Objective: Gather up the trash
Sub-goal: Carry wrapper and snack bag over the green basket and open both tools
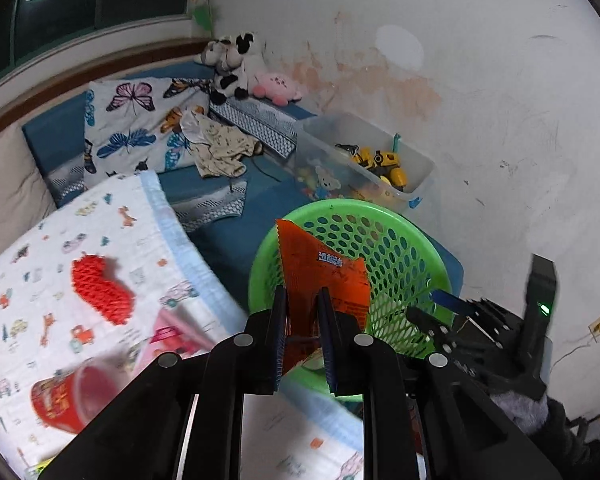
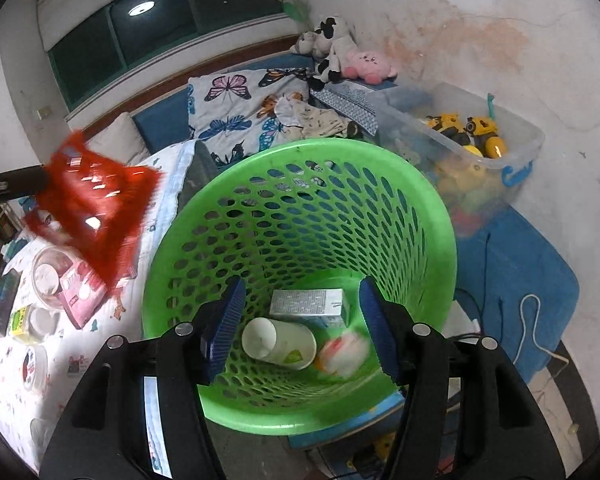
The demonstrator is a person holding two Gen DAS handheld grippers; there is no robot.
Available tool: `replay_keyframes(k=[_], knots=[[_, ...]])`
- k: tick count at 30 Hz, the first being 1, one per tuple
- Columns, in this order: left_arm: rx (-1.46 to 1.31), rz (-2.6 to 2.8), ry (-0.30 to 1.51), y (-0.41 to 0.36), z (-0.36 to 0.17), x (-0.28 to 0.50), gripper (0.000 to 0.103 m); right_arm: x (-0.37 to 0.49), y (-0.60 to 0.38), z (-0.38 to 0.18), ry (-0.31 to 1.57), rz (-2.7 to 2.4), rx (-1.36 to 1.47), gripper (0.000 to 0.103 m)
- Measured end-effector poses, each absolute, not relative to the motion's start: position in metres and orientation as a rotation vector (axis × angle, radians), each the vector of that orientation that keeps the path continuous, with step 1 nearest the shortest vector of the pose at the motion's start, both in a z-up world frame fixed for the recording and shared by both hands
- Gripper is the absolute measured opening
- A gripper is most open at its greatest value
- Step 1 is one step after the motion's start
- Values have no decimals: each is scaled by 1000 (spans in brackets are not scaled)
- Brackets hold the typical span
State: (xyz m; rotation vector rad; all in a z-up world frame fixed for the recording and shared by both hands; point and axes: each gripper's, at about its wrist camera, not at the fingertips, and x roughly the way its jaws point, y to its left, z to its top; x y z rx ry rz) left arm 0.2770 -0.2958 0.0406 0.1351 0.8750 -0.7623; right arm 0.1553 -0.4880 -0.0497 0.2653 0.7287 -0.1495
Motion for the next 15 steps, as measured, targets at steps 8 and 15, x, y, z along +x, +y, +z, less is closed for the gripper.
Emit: replay_keyframes(k=[8, 15], knots=[[155, -762, 960, -345, 9, 291, 16, 134, -490, -41, 691, -151, 267, 63], [201, -785, 994, -373, -11, 287, 25, 121, -494, -39, 681, -158, 285, 63]])
